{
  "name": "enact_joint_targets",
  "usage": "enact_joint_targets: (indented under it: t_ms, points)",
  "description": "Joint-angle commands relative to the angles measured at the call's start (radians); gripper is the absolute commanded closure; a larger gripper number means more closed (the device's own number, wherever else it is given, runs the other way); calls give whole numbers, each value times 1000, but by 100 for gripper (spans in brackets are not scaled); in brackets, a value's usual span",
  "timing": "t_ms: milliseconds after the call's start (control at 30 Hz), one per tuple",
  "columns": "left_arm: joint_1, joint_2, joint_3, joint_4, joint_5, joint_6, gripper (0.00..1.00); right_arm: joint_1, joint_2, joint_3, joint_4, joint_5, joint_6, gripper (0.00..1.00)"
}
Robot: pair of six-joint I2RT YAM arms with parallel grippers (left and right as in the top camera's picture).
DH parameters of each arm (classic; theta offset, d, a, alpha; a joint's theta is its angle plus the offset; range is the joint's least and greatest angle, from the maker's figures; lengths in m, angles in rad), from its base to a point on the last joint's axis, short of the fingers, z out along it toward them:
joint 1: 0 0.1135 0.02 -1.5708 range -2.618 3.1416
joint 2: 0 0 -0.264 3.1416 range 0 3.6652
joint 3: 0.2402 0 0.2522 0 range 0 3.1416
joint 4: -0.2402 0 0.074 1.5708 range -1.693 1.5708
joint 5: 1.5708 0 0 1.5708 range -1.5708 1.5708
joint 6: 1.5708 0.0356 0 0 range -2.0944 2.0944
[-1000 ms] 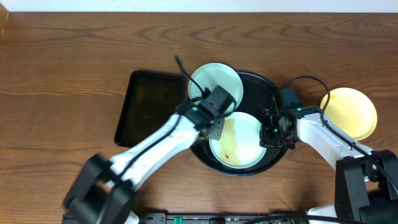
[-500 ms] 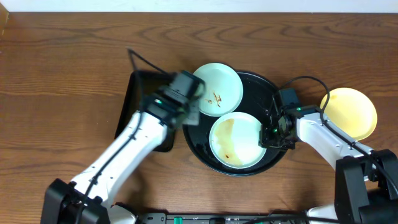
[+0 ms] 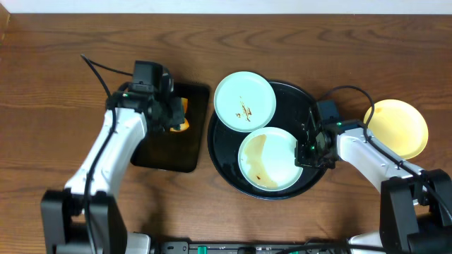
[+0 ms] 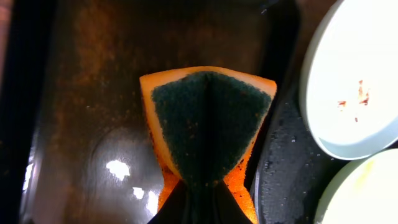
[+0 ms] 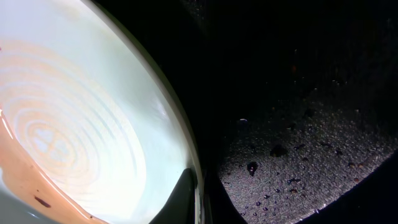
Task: Clean dirty plates on tray and stack at the side
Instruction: 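Move the sponge with the left gripper onto the black rectangular tray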
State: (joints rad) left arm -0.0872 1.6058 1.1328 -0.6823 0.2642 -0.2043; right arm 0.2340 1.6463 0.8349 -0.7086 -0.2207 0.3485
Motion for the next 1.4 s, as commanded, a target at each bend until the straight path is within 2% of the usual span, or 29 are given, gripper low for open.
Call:
enact_joint_targets:
  t_ms: [0, 100, 200, 267, 367, 500, 567, 667, 733, 867, 1033, 1367]
  points:
    - [66, 84, -19, 18, 169, 57, 92, 5, 40, -33, -2, 84, -5, 99]
    - [110, 158, -19, 38, 284, 81, 92, 5, 40, -33, -2, 84, -5, 99]
    - [138, 228, -19, 43, 289, 88, 92, 5, 40, -33, -2, 84, -5, 99]
    - [150, 266, -19, 39, 220, 92, 92, 5, 40, -33, -2, 84, -5, 99]
    - [158, 288, -19, 24, 24, 62, 92, 5, 40, -33, -4, 81, -5, 99]
    - [154, 276, -17, 29, -3, 15, 92, 5, 40, -33, -6, 81, -5, 99]
    - [146, 272, -16, 36, 42, 2, 92, 5, 40, -33, -6, 81, -5, 99]
    - [116, 273, -16, 48, 241, 16, 92, 5, 40, -33, -6, 82, -5, 99]
    - [82, 273, -16, 57, 302, 16, 92, 5, 40, -33, -6, 82, -5, 99]
    - [4, 273, -16, 82, 262, 17, 91, 5, 40, -33, -6, 82, -5, 99]
    - [-53, 273, -16, 85, 130, 16, 91, 5, 40, -33, -6, 82, -5, 99]
    - [-47, 273, -16, 187, 85, -30, 91, 5, 40, -33, -13, 82, -5, 99]
